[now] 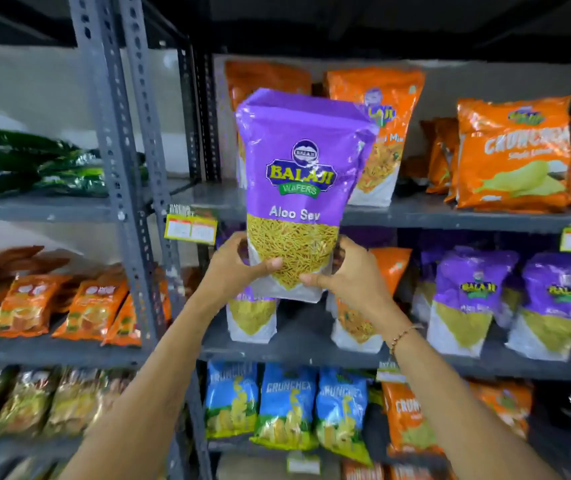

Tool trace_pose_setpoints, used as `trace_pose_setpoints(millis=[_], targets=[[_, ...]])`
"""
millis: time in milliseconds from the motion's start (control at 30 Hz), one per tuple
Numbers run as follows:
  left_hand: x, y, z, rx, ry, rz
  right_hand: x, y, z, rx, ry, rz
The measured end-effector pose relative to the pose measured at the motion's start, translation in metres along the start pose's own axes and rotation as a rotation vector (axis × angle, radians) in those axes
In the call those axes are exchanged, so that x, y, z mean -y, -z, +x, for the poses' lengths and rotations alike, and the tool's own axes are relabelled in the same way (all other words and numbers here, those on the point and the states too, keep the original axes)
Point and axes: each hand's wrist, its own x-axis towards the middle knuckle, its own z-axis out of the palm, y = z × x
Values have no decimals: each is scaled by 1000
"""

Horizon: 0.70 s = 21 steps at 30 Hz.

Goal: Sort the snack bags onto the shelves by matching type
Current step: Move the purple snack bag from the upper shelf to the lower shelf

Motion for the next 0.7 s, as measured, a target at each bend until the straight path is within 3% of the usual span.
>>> trace_pose_setpoints(millis=[200, 367, 700], targets=[[61, -42, -42, 167, 109, 21, -71, -29, -68, 0, -66, 28], [111, -72, -40, 268, 174, 8, -122, -47, -76, 10, -112, 11], [192, -115, 11, 286, 343, 36, -197, -97, -51, -108, -200, 18]])
